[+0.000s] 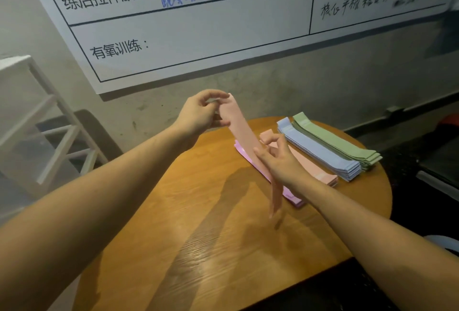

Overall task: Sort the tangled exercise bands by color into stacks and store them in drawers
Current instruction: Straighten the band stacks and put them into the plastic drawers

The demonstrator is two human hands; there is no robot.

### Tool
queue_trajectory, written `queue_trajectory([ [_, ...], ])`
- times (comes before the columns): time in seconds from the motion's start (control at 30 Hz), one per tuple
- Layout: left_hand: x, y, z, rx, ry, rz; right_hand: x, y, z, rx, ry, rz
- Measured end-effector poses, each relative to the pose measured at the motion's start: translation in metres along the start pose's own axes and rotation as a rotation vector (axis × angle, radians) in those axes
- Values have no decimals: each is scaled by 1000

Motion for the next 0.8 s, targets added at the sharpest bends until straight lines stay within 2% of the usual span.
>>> queue_trajectory([
  [0.2, -23, 25, 28, 122, -37, -3, 30, -8, -14, -15, -253, -8],
  [0.33, -46, 38, 41, 87, 32, 42, 46, -7, -30, -41, -541, 42],
  [0.57, -84, 84, 73, -12, 216, 12, 101, -4, -55, -110, -611, -59],
  [0.8, -133, 131, 122, -17, 368, 88, 146, 17, -76, -137, -751, -177],
])
Point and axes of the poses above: each hand's wrist, its own y-axis towards the middle knuckle, its own x-axis out of the back of the hand, z = x × y, the point moved 10 cm from there along y, towards the middle knuckle, and after that the axes turned 3 degrees about -x, right-handed, at the moved point
